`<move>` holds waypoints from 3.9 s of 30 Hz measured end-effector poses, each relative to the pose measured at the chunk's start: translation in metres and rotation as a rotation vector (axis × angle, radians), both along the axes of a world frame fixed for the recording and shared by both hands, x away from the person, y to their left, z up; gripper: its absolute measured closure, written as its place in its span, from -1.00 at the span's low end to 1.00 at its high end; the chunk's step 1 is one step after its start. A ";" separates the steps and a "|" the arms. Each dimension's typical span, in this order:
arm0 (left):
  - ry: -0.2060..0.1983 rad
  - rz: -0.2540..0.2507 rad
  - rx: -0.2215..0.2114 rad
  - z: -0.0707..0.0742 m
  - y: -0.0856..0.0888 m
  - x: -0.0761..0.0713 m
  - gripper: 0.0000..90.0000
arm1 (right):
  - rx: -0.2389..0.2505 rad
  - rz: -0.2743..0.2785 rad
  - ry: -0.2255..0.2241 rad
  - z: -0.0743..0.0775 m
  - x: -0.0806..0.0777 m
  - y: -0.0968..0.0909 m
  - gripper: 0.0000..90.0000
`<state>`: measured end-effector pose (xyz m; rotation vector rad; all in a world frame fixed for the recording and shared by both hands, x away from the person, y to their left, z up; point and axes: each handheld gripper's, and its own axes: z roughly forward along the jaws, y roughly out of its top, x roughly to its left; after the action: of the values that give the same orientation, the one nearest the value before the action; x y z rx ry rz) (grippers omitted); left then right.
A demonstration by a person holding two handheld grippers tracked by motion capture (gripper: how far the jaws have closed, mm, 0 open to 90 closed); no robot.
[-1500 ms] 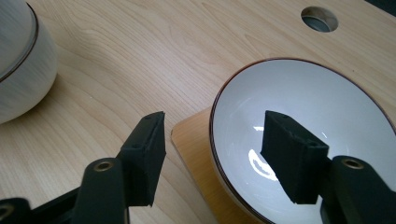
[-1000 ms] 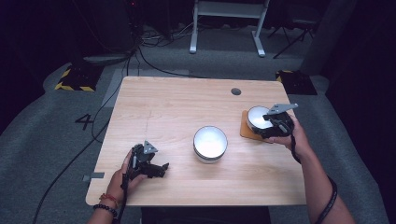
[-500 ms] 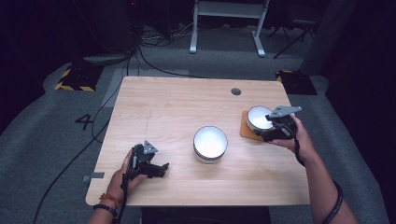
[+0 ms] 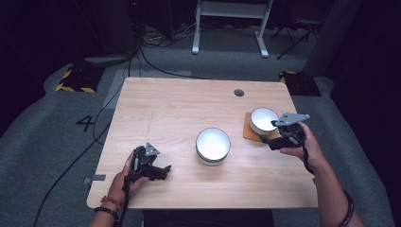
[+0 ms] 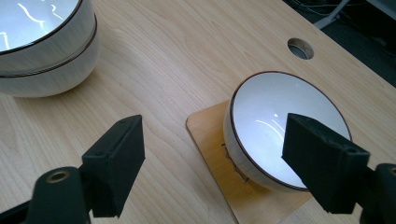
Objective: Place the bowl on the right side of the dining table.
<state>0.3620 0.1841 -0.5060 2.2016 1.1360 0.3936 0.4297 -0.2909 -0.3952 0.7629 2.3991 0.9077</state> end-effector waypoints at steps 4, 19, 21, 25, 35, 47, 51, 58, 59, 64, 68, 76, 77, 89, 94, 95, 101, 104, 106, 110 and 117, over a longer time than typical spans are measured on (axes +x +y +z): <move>0.001 -0.001 -0.001 0.000 0.000 0.000 -1.00 | -0.004 0.005 -0.012 0.002 -0.006 0.000 -0.54; 0.000 0.002 0.002 0.000 0.000 0.000 -1.00 | -0.011 0.002 -0.048 0.003 -0.028 -0.006 -0.54; 0.000 0.002 0.003 0.000 0.000 0.000 -1.00 | 0.000 0.004 -0.046 0.002 -0.031 -0.006 -0.54; 0.000 0.001 0.002 0.000 0.000 0.000 -1.00 | -0.023 0.005 -0.043 -0.001 -0.035 -0.005 -0.55; -0.001 -0.001 0.002 0.000 0.000 0.000 -1.00 | -0.040 -0.017 -0.037 -0.012 -0.041 -0.007 -0.56; 0.001 0.000 0.003 0.000 0.000 0.000 -1.00 | -0.063 -0.030 -0.012 -0.029 -0.048 -0.015 -0.56; 0.000 0.000 0.003 0.000 0.000 0.000 -1.00 | -0.066 -0.026 -0.008 -0.035 -0.050 -0.018 -0.56; 0.000 0.001 0.004 0.000 0.000 0.000 -1.00 | -0.054 -0.023 0.005 -0.042 -0.054 -0.024 -0.56; 0.000 0.000 0.004 0.000 0.000 0.000 -1.00 | -0.060 -0.020 0.000 -0.042 -0.054 -0.025 -0.56; -0.001 0.000 0.003 0.000 0.000 0.000 -1.00 | -0.068 -0.039 0.018 -0.049 -0.056 -0.028 -0.56; 0.000 0.000 0.003 0.000 0.000 0.000 -1.00 | -0.067 -0.039 0.020 -0.056 -0.056 -0.032 -0.56; 0.001 0.000 0.002 0.000 0.000 0.000 -1.00 | -0.083 -0.061 0.035 -0.069 -0.056 -0.040 -0.57; 0.001 0.000 0.003 0.000 0.000 0.000 -1.00 | -0.079 -0.064 0.042 -0.071 -0.057 -0.041 -0.57; 0.000 0.001 0.004 0.000 0.000 0.000 -1.00 | -0.023 -0.106 0.083 -0.089 -0.061 -0.060 -0.58; 0.000 0.000 0.004 0.000 0.000 0.000 -1.00 | 0.018 -0.113 0.087 -0.097 -0.062 -0.071 -0.58; 0.000 -0.001 0.002 0.000 0.000 0.000 -1.00 | 0.025 -0.117 0.096 -0.098 -0.063 -0.072 -0.59; -0.004 -0.002 0.003 0.000 -0.001 0.000 -1.00 | 0.128 -0.129 0.109 -0.108 -0.063 -0.080 -0.65; 0.000 -0.003 -0.001 0.000 -0.001 0.000 -1.00 | 0.159 -0.137 0.131 -0.110 -0.063 -0.084 -0.65; -0.001 -0.006 0.003 0.000 -0.001 0.000 -1.00 | 0.157 -0.136 0.131 -0.110 -0.063 -0.084 -0.65; -0.001 -0.004 0.002 0.000 -0.001 0.000 -1.00 | 0.156 -0.130 0.128 -0.110 -0.062 -0.085 -0.65; -0.001 -0.005 0.003 0.000 -0.001 0.000 -1.00 | 0.157 -0.132 0.129 -0.110 -0.062 -0.084 -0.65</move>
<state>0.3624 0.1836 -0.5057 2.2067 1.1296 0.3939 0.3673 -0.3753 -0.5049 1.0557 2.3728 1.0296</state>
